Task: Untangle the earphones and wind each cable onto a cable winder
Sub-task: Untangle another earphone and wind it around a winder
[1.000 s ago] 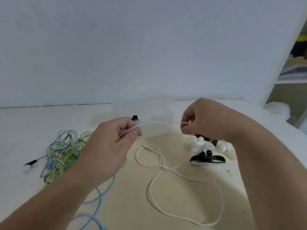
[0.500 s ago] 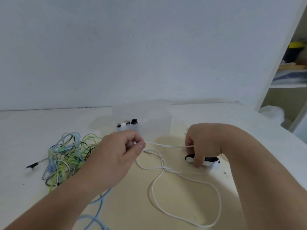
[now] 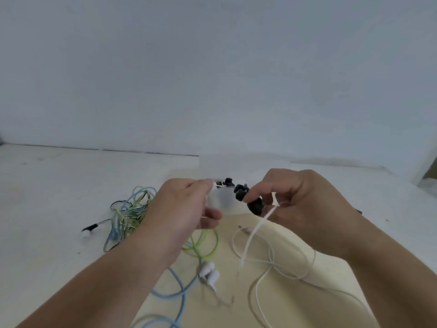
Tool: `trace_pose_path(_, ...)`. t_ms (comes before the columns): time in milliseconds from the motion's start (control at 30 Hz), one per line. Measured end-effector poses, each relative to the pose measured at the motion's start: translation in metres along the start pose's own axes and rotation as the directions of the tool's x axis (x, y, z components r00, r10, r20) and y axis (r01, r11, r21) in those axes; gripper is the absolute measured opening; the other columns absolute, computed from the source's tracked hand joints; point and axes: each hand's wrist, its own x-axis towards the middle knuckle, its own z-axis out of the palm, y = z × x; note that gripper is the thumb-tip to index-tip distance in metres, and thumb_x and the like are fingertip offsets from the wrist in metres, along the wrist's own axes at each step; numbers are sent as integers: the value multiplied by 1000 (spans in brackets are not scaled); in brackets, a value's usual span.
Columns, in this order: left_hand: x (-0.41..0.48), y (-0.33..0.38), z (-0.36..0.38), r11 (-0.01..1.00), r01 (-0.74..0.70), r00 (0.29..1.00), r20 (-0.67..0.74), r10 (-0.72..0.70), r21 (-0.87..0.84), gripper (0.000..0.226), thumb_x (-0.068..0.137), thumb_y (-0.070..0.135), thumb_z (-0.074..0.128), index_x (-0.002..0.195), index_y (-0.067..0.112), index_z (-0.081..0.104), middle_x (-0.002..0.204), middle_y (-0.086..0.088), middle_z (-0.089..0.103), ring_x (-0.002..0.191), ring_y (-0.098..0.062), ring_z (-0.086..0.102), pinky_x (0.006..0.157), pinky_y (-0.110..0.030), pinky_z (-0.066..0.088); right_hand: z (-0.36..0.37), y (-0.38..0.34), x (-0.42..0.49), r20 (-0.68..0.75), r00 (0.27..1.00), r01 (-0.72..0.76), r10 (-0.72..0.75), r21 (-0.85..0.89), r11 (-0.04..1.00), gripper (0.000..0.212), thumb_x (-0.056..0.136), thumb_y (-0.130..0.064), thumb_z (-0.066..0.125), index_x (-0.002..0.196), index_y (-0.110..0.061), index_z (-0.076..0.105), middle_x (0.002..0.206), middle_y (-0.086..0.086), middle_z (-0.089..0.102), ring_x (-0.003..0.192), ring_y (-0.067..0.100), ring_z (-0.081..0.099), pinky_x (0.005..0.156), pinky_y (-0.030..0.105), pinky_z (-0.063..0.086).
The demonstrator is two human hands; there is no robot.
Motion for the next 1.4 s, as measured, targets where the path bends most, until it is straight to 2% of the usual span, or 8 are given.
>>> trace_pose_path(167, -8, 4, 1, 999, 45, 971, 235, -42, -6, 20, 96, 33, 59, 95, 16, 70, 87, -11, 62, 62, -21, 64, 63, -32, 59, 4, -6, -1, 15, 998, 54, -54, -37, 998, 37, 76, 2, 79, 79, -35, 78, 70, -16, 59, 58, -1, 53, 57, 6, 35)
trace_pose_path(267, -14, 4, 4, 999, 44, 924, 382, -30, -28, 15, 96, 26, 60, 102, 19, 72, 88, -13, 64, 64, -21, 62, 63, -29, 58, 7, -7, -3, 52, 997, 65, -59, -120, 991, 36, 77, -3, 78, 81, -38, 76, 74, -14, 60, 62, 0, 55, 59, 7, 36)
trace_pose_path(567, -8, -2, 2, 999, -45, 958, 282, 42, 7, 11, 98, 16, 60, 96, 12, 70, 79, -9, 71, 64, -15, 65, 70, -32, 59, 0, -7, -2, 262, 961, -119, 89, 101, 988, 39, 69, -10, 66, 99, -35, 66, 75, -6, 59, 60, 12, 47, 60, 24, 41)
trace_pose_path(733, -12, 0, 3, 993, -114, 941, 324, 97, 34, 8, 94, 18, 64, 95, 13, 70, 79, -7, 75, 70, -18, 67, 71, -30, 58, -1, -3, 1, 160, 975, -185, 154, 197, 963, 5, 78, -22, 65, 81, -21, 69, 72, 5, 61, 66, 17, 49, 65, 35, 40)
trace_pose_path(833, -15, 0, 4, 983, -176, 922, 359, 149, 46, 5, 89, 18, 71, 94, 17, 71, 82, -17, 72, 69, -17, 66, 73, -31, 58, 2, -2, 1, 102, 980, -177, 168, 83, 981, 13, 90, -22, 69, 77, -20, 71, 74, 9, 67, 62, 14, 50, 63, 30, 41)
trace_pose_path(1000, -15, 0, 3, 955, -277, 891, 402, 212, 109, 21, 83, 8, 76, 89, 28, 72, 79, -16, 69, 69, -20, 63, 74, -35, 51, 4, 0, 4, -90, 973, -210, 210, 16, 978, 16, 88, -17, 69, 72, -21, 70, 54, -13, 56, 46, 1, 43, 47, 12, 34)
trace_pose_path(1167, -14, 4, 1, 958, -282, 876, 421, 235, 52, 21, 72, 19, 72, 92, 27, 73, 92, -19, 71, 80, -23, 68, 80, -31, 53, -2, 13, 8, -371, 876, -328, 308, 11, 945, 18, 90, -18, 68, 73, -24, 69, 59, -8, 62, 42, 1, 46, 44, 13, 37)
trace_pose_path(1400, -13, 12, -5, 954, -270, 861, 411, 299, -128, 19, 71, 16, 72, 88, 24, 75, 87, -11, 74, 83, -25, 69, 92, -39, 55, -14, 24, 9, -474, 732, -516, 489, 83, 853, 17, 95, -17, 59, 79, -21, 65, 61, 1, 61, 58, 27, 63, 61, 36, 54)
